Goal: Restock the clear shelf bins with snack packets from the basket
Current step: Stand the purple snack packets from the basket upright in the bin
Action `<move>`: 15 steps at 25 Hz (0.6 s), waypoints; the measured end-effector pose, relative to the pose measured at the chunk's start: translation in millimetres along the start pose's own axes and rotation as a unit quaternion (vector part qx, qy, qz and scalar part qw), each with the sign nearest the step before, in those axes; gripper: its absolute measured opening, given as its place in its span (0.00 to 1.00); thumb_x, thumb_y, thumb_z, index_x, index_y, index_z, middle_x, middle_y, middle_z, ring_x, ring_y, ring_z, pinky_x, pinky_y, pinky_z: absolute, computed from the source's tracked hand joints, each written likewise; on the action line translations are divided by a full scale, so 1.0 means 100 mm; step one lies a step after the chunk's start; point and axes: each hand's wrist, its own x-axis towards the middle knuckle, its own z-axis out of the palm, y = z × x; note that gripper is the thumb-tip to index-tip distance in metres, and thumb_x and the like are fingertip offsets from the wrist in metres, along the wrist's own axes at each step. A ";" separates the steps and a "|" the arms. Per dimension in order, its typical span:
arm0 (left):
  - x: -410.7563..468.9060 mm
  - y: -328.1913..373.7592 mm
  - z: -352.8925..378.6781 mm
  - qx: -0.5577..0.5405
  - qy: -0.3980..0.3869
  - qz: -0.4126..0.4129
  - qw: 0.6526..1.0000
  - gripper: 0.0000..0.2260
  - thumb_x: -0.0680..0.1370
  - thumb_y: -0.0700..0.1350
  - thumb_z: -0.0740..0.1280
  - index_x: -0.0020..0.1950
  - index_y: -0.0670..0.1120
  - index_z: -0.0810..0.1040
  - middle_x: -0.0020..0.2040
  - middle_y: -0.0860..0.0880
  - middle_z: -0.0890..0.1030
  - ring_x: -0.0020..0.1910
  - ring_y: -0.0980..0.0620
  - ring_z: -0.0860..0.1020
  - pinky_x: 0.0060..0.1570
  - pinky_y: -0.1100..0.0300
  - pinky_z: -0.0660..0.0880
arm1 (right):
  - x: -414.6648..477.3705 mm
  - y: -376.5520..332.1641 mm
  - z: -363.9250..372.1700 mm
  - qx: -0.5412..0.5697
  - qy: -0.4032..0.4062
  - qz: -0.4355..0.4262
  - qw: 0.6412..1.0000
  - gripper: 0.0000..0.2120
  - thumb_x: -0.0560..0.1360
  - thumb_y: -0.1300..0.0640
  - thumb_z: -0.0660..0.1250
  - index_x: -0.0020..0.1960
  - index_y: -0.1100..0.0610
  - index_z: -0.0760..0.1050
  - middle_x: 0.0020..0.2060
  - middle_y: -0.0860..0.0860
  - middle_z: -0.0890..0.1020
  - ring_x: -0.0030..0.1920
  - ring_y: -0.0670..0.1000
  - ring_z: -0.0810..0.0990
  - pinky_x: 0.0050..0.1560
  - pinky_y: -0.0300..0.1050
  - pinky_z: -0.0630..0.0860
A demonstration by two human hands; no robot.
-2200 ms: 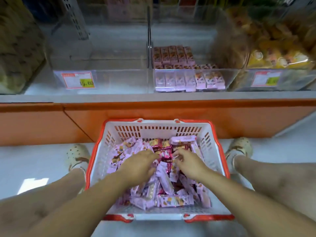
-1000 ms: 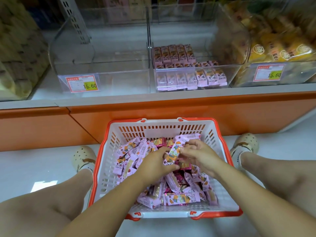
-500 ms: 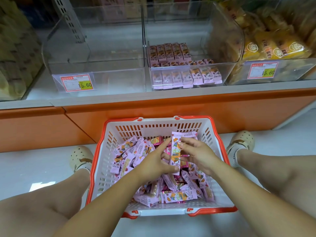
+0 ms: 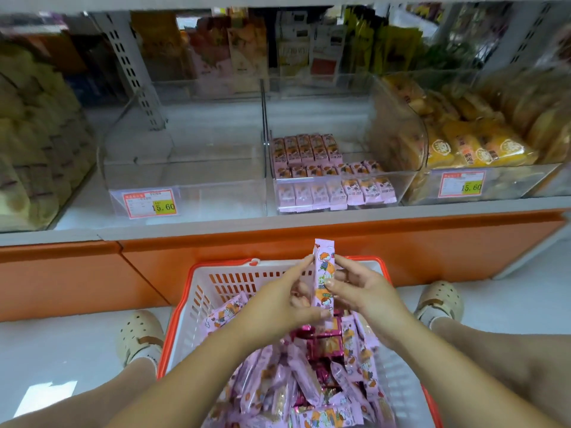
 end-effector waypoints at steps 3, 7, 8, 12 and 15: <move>0.14 0.40 -0.49 0.130 0.129 0.106 0.977 0.30 0.74 0.56 0.69 0.74 0.62 0.61 0.53 0.60 0.77 0.43 0.61 0.77 0.48 0.59 0.78 | 0.06 -0.64 -0.05 -0.003 0.043 -0.088 0.995 0.18 0.73 0.66 0.69 0.58 0.48 0.77 0.44 0.47 0.86 0.45 0.43 0.84 0.43 0.36 0.78; 0.45 0.67 -1.07 0.324 0.268 0.198 0.885 0.30 0.77 0.56 0.64 0.77 0.55 0.58 0.71 0.55 0.66 0.67 0.56 0.66 0.66 0.61 0.63 | 0.40 -1.52 -0.19 -0.044 0.118 -0.202 0.971 0.16 0.74 0.68 0.68 0.57 0.51 0.77 0.44 0.50 0.84 0.39 0.43 0.83 0.38 0.38 0.80; 0.56 0.69 -1.18 0.347 0.272 0.190 0.877 0.30 0.78 0.56 0.64 0.77 0.53 0.56 0.75 0.55 0.62 0.72 0.55 0.62 0.69 0.62 0.58 | 0.55 -1.69 -0.22 -0.066 0.133 -0.215 0.965 0.16 0.75 0.67 0.68 0.59 0.52 0.77 0.46 0.50 0.84 0.41 0.45 0.83 0.41 0.41 0.82; 0.90 0.62 -1.41 0.378 0.238 0.171 0.878 0.31 0.79 0.60 0.59 0.78 0.55 0.50 0.78 0.58 0.50 0.76 0.54 0.56 0.73 0.59 0.55 | 1.50 -2.02 -0.43 -0.187 0.207 -0.165 0.946 0.19 0.75 0.64 0.69 0.65 0.58 0.75 0.53 0.53 0.82 0.47 0.50 0.80 0.44 0.37 0.76; 0.98 0.55 -1.50 0.370 0.224 0.184 0.882 0.33 0.77 0.66 0.56 0.77 0.60 0.45 0.74 0.65 0.42 0.75 0.62 0.51 0.71 0.62 0.51 | 2.11 -1.98 -0.52 -0.352 0.229 -0.090 0.903 0.15 0.76 0.60 0.68 0.63 0.56 0.76 0.55 0.54 0.81 0.47 0.51 0.79 0.39 0.41 0.73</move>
